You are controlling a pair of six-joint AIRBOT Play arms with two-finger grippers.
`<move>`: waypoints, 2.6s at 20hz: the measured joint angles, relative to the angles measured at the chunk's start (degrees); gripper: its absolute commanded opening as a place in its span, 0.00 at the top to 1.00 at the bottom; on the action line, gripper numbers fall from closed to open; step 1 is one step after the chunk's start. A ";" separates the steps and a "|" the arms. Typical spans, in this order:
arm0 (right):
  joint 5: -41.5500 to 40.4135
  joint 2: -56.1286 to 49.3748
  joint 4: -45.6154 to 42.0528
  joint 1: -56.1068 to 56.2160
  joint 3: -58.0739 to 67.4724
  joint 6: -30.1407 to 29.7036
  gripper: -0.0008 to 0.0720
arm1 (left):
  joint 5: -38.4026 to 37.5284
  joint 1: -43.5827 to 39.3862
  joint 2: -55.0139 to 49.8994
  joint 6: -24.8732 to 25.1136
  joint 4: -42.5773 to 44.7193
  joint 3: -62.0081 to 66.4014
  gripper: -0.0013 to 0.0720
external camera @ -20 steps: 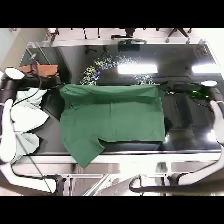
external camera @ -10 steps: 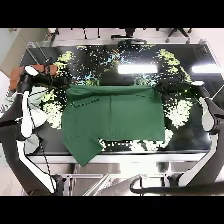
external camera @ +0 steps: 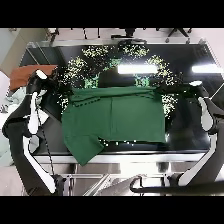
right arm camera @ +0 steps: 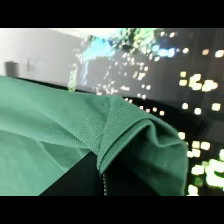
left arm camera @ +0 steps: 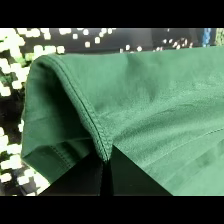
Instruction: Fold the shirts.
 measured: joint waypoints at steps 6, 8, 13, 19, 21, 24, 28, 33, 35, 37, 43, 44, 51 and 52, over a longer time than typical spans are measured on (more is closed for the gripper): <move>-0.96 1.92 -3.98 -0.35 0.09 0.13 0.73 | -2.95 -0.13 0.02 -0.87 0.59 0.02 0.03; -0.68 4.07 -6.97 -0.37 0.11 0.52 0.47 | -4.48 -0.15 1.27 -1.99 0.13 0.02 0.03; 3.78 11.21 -21.53 -1.73 0.09 9.73 0.46 | -12.83 1.44 7.41 -6.69 -0.04 -0.42 0.03; 16.17 19.52 -27.26 -5.90 -6.10 15.89 0.47 | -17.14 2.73 27.56 -8.92 1.88 -25.94 0.03; 18.16 22.82 -27.78 -7.45 -11.17 16.48 0.47 | -13.79 3.26 37.35 -8.76 4.07 -41.16 0.03; 19.37 27.30 -28.09 -9.70 -19.17 16.74 0.47 | -8.39 4.94 50.60 -8.79 4.31 -62.90 0.03; 19.21 31.23 -28.44 -12.44 -28.52 16.72 0.46 | -0.31 6.99 60.11 -7.85 0.63 -81.96 0.03; 17.33 32.54 -28.37 -13.73 -37.22 16.72 0.27 | 4.83 7.54 59.21 -7.06 -3.21 -89.20 0.39; 16.26 32.74 -28.22 -13.88 -40.65 16.72 0.27 | 4.37 7.56 55.80 -5.27 -4.61 -89.20 0.66; 15.47 32.83 -27.87 -13.90 -43.87 16.55 0.27 | 3.74 7.58 52.59 -1.86 -6.25 -88.17 0.90; 15.82 31.28 -25.70 -12.39 -49.31 15.82 0.42 | 4.61 7.63 48.68 3.82 -11.56 -80.63 0.97; 16.13 30.64 -25.68 -11.39 -49.62 15.69 0.43 | 3.67 7.65 49.03 4.17 -12.13 -79.23 0.97; 13.53 30.01 -21.79 -4.81 -48.09 12.50 0.97 | -1.99 7.65 53.62 3.82 -13.57 -69.61 0.97; 13.07 31.08 -21.99 -5.38 -46.90 12.55 0.97 | -2.80 7.65 54.34 3.50 -13.03 -68.48 0.97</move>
